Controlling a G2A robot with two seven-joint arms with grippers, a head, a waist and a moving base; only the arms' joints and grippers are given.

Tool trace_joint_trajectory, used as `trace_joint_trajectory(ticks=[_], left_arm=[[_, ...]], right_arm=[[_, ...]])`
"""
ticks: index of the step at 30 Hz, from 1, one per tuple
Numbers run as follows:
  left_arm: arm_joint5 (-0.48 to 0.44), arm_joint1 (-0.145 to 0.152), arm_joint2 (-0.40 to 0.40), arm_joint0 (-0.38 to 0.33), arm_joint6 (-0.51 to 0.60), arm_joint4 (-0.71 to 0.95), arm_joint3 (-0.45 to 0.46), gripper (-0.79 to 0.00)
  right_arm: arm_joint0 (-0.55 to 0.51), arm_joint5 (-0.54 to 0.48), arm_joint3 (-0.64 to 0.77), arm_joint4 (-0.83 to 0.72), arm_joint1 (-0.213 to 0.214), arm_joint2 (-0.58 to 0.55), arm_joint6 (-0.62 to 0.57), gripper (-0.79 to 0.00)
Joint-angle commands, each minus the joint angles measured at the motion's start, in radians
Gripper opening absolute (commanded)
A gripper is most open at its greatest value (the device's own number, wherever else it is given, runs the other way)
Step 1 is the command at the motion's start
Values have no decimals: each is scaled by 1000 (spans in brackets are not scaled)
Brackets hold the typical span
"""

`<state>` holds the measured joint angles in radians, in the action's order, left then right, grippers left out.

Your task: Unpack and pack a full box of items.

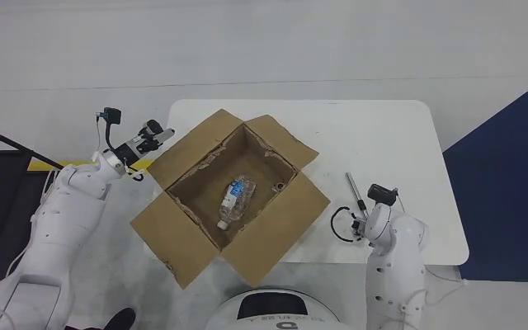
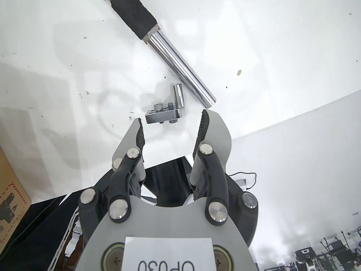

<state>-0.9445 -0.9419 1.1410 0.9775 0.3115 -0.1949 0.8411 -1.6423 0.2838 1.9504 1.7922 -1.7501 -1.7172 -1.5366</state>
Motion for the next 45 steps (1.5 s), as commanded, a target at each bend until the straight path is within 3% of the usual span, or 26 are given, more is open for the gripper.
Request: trace_joint_trajectory(ticks=[1, 10, 13, 14, 16, 17, 24, 29, 31, 35, 45], left_arm=[[0, 0, 0, 0, 0, 0, 0, 0], [0, 0, 0, 0, 0, 0, 0, 0], [0, 0, 0, 0, 0, 0, 0, 0], [0, 0, 0, 0, 0, 0, 0, 0], [0, 0, 0, 0, 0, 0, 0, 0], [0, 0, 0, 0, 0, 0, 0, 0], [0, 0, 0, 0, 0, 0, 0, 0], [0, 0, 0, 0, 0, 0, 0, 0], [0, 0, 0, 0, 0, 0, 0, 0], [0, 0, 0, 0, 0, 0, 0, 0], [0, 0, 0, 0, 0, 0, 0, 0]], right_arm=[[15, 1, -27, -7, 1, -3, 1, -477], [62, 1, -118, -19, 5, -18, 1, -480], [66, 1, -126, -20, 6, -19, 1, -514], [66, 1, -129, -19, 6, -18, 1, -542], [67, 1, -130, -15, 6, -18, 1, -733], [65, 1, -127, -13, 5, -15, 1, -785], [4, 1, 69, -40, 3, 18, 1, -785], [-67, 26, 320, -194, 10, 92, 34, -785], [-94, -11, 374, -261, 15, 135, 78, -785], [-117, -98, 394, -359, 21, 169, 86, -785], [-117, -98, 394, -359, 21, 169, 86, -785]])
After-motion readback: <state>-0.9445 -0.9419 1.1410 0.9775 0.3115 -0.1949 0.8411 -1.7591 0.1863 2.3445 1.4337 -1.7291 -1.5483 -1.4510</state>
